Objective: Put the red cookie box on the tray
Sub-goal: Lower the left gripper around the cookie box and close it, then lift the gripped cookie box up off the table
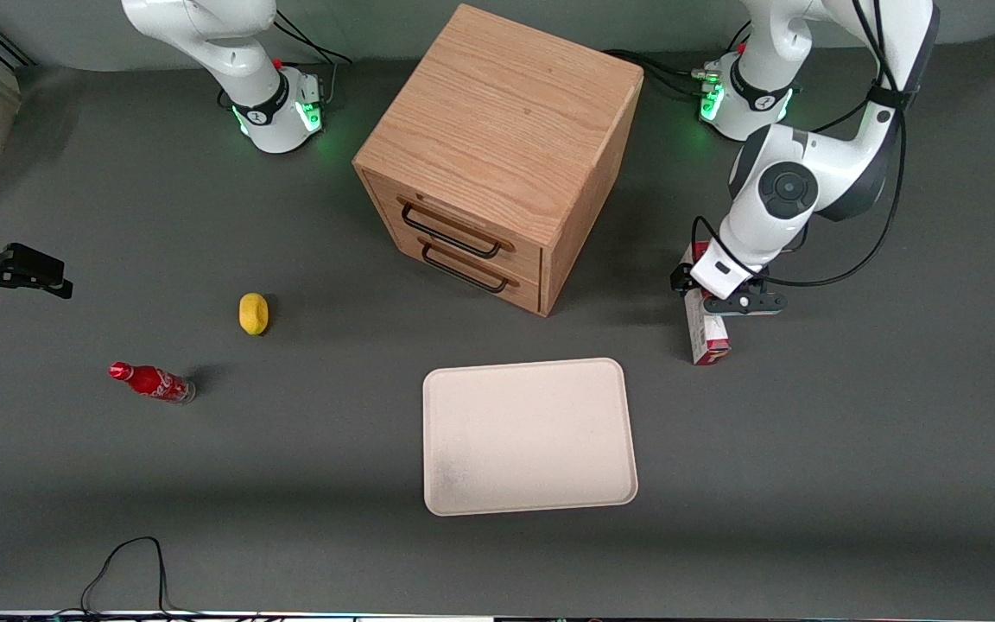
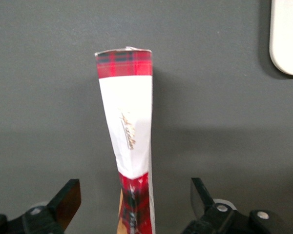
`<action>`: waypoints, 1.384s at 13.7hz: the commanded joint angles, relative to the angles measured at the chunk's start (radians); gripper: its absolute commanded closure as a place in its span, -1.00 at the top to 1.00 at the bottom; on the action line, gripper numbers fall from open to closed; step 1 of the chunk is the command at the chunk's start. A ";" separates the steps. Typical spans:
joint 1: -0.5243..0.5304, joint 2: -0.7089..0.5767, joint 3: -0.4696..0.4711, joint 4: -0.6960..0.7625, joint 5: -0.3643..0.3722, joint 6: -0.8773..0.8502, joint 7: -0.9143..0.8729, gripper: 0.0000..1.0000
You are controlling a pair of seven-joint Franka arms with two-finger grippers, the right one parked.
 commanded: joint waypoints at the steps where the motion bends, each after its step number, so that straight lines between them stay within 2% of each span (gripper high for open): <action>1: 0.020 0.030 -0.004 -0.002 0.013 0.043 0.019 1.00; 4: 0.013 0.053 -0.005 -0.001 0.013 0.067 0.005 0.95; 5: 0.013 0.052 -0.005 -0.001 0.013 0.068 0.003 0.76; 9: 0.013 0.043 -0.005 -0.001 0.013 0.048 -0.024 -0.57; 10: 0.011 0.043 -0.007 -0.001 0.013 0.046 -0.035 -0.85; 11: 0.013 0.040 -0.007 -0.001 0.013 0.045 -0.038 -1.00; 15: 0.017 -0.026 -0.008 0.033 0.012 -0.079 -0.035 -1.00; 19: 0.014 -0.130 -0.010 0.209 0.004 -0.435 -0.041 -1.00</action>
